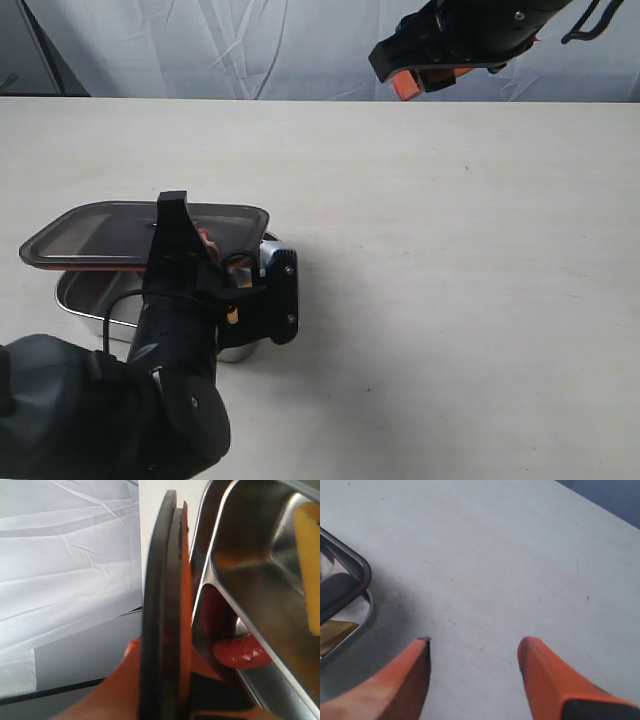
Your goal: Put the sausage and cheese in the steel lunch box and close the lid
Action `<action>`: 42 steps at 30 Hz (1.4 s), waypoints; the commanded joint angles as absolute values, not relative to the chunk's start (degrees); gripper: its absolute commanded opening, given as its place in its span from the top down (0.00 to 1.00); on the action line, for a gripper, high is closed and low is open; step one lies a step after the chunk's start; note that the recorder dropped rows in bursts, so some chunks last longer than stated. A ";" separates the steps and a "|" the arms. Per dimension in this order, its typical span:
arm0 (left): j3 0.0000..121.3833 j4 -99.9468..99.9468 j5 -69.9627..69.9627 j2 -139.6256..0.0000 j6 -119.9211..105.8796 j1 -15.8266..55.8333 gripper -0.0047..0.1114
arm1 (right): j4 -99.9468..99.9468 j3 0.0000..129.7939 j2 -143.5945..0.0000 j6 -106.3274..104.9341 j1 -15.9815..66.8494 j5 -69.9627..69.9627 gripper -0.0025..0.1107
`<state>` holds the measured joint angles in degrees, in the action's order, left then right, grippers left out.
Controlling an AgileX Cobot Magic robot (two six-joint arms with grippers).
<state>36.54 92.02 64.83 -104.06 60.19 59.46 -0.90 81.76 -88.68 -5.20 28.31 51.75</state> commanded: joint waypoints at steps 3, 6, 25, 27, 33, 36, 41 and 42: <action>37.60 90.99 63.85 -104.34 61.87 61.84 0.96 | -1.57 82.05 -88.32 -5.31 28.05 51.98 0.51; 37.60 91.12 63.98 -104.33 63.05 62.29 0.96 | -1.67 82.05 -88.32 -5.31 28.05 52.09 0.51; 37.60 83.99 56.86 -104.33 62.93 62.27 0.96 | -2.03 82.05 -88.32 -5.31 28.05 52.17 0.51; 37.60 82.93 56.28 -104.33 62.93 62.27 0.96 | -2.03 82.05 -88.32 -5.31 28.05 52.17 0.51; 37.60 81.79 56.69 -104.33 62.93 62.27 0.96 | -2.03 82.05 -88.32 -5.31 28.05 52.17 0.51; 37.60 81.67 56.69 -104.33 62.93 62.27 0.96 | -2.03 82.05 -88.32 -5.31 28.05 52.17 0.51; 37.60 81.69 56.69 -103.73 62.80 62.27 0.96 | -2.07 82.05 -88.32 -5.31 28.05 51.94 0.51; 37.60 81.69 56.44 -103.46 62.44 62.27 0.94 | -2.19 82.05 -88.32 -5.31 28.05 51.94 0.51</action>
